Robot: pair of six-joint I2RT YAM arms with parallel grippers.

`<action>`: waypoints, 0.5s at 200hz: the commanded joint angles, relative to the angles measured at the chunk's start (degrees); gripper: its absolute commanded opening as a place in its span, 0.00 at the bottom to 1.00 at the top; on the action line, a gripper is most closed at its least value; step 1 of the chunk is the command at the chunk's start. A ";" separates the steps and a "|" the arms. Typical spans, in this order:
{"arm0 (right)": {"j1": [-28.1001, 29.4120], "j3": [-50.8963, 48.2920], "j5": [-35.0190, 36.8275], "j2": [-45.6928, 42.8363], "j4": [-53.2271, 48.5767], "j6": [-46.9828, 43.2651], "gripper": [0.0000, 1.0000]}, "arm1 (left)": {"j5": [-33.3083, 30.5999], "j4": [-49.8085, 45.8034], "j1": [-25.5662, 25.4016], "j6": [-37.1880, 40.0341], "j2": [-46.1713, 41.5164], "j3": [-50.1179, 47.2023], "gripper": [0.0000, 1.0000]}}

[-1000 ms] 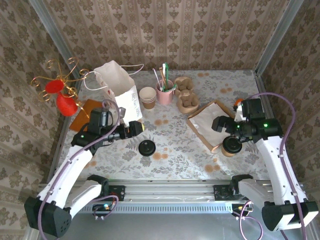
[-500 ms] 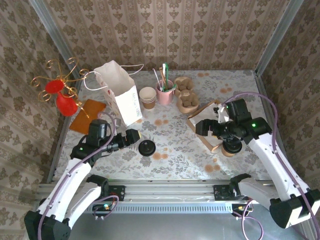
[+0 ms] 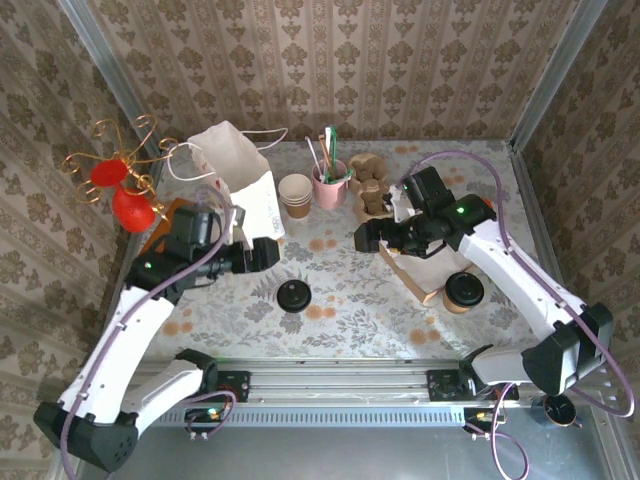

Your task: Pack the takeout coffee

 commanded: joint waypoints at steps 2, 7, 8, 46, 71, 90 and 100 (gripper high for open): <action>0.08 0.55 0.83 1.57 0.10 -2.72 1.00 | -5.65 -11.08 -0.83 11.50 4.77 10.91 1.00; 0.02 0.47 0.79 1.81 -0.06 -3.03 1.00 | -6.12 -11.94 -0.85 12.86 6.30 13.53 1.00; 0.05 0.43 0.77 1.86 -0.06 -3.13 1.00 | -6.26 -12.21 -0.83 13.12 6.62 14.05 1.00; 0.00 -2.51 -0.16 1.29 0.93 -4.12 1.00 | -11.82 -19.33 -0.86 22.56 21.50 33.89 1.00; -0.01 -5.72 -0.40 0.08 2.50 -3.97 1.00 | -17.79 -23.18 -0.83 28.92 30.24 44.33 0.99; 0.04 -7.62 -0.97 -0.27 3.09 -3.99 1.00 | -19.43 -23.88 0.50 31.55 34.70 49.25 0.96; -0.01 -8.34 -1.23 -0.29 3.34 -3.94 1.00 | -19.19 -23.55 1.46 32.72 36.22 50.77 0.95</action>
